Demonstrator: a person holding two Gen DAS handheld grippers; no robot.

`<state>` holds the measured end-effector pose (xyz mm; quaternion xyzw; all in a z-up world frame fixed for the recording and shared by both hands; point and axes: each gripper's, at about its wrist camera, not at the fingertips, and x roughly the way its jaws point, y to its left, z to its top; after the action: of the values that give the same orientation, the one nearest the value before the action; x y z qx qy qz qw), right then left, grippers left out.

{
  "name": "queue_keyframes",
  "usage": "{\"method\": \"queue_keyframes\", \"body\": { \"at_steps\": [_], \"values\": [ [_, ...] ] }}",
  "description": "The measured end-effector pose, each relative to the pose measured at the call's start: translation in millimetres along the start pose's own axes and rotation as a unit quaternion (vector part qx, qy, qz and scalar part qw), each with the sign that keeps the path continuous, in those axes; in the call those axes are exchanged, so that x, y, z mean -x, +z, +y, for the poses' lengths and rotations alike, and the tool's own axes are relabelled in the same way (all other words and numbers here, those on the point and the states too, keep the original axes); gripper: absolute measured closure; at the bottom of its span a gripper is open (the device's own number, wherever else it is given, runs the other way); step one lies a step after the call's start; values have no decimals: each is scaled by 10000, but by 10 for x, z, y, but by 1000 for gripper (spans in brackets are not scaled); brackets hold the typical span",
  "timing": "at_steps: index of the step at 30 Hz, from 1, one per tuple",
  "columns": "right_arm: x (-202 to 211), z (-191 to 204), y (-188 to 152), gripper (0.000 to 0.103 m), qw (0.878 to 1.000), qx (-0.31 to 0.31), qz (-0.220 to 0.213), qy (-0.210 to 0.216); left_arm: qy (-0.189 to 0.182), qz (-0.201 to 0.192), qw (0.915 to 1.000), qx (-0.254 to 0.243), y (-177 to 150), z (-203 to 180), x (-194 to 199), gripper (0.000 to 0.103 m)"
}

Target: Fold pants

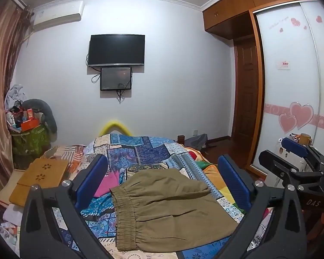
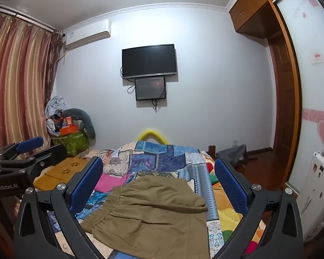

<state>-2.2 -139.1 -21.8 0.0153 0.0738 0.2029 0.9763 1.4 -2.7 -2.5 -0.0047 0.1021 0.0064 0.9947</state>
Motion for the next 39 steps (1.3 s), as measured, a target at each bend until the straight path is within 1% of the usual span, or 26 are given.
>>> {"method": "queue_keyframes", "body": {
  "at_steps": [39],
  "values": [
    [-25,24,26,1,10000,51,46,-3,80,-44,10000,30,-24,-10,-40,0]
  ]
}}
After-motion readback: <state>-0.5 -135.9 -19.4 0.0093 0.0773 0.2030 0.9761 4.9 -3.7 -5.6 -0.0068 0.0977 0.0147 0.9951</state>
